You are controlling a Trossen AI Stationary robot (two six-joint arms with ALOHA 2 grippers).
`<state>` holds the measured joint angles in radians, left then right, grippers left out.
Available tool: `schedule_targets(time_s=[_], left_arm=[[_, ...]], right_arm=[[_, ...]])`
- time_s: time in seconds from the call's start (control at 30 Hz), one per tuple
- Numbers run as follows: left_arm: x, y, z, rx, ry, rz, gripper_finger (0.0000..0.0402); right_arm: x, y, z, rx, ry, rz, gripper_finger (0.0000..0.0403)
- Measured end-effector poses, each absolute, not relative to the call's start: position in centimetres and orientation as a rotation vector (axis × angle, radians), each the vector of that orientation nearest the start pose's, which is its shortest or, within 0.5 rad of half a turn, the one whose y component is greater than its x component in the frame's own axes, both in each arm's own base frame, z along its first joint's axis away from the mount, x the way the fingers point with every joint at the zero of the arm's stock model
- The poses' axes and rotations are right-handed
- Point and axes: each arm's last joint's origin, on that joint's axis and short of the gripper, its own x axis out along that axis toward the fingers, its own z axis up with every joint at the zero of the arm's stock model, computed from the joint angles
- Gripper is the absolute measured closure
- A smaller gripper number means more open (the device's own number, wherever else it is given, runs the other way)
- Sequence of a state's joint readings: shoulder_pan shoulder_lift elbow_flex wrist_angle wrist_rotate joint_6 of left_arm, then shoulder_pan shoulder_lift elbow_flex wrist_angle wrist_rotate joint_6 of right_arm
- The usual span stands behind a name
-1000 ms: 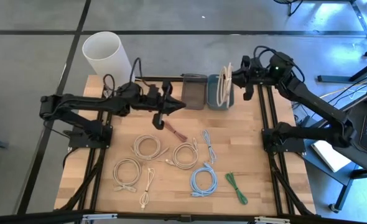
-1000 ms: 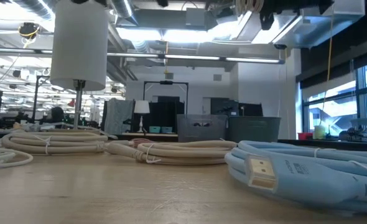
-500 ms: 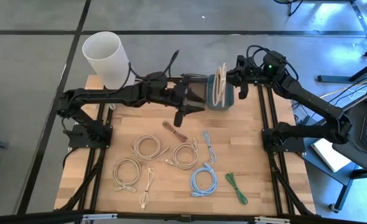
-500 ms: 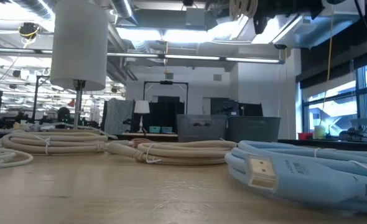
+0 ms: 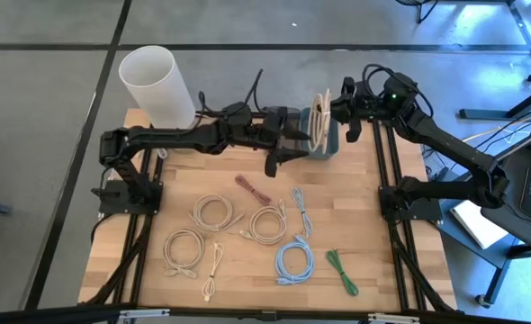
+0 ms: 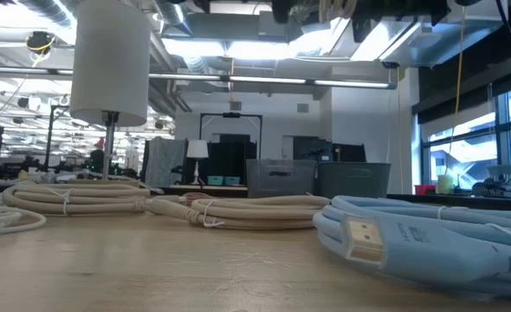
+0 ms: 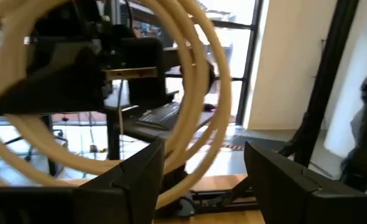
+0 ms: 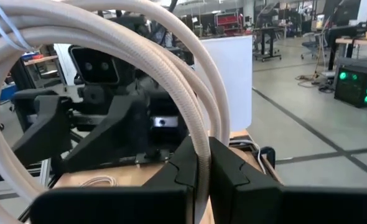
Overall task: Pick & Place USB Port
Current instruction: Put the light brown HDMI cable into the blue bin
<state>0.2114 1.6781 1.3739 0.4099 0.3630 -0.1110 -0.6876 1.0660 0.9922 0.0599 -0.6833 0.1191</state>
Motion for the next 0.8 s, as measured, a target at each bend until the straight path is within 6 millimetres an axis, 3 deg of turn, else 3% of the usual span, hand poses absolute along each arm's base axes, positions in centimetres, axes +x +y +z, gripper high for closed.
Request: schedule_targets(time_s=[0.13, 0.43, 0.57, 0.73, 0.8], left_arm=[[39.3, 7.3, 35.7, -0.104, -0.12, -0.177, 0.0187], [39.9, 7.7, 37.3, -0.077, -0.095, -0.169, 0.0205], [39.7, 8.3, 37.6, -0.074, -0.097, -0.177, 0.0264], [39.8, 9.0, 37.0, -0.071, -0.079, -0.212, 0.0374], [39.8, 9.3, 36.8, -0.073, -0.072, -0.224, 0.0387]], right_arm=[[19.4, -13.6, 37.3, 0.131, 0.011, -0.005, 0.0387], [20.5, -14.1, 36.7, 0.142, 0.014, 0.006, 0.0387], [20.5, -14.1, 36.8, 0.149, 0.003, 0.005, 0.0387], [20.5, -14.1, 36.8, 0.15, 0.001, 0.006, 0.0387], [20.5, -14.1, 36.8, 0.155, 0.004, 0.004, 0.0387]])
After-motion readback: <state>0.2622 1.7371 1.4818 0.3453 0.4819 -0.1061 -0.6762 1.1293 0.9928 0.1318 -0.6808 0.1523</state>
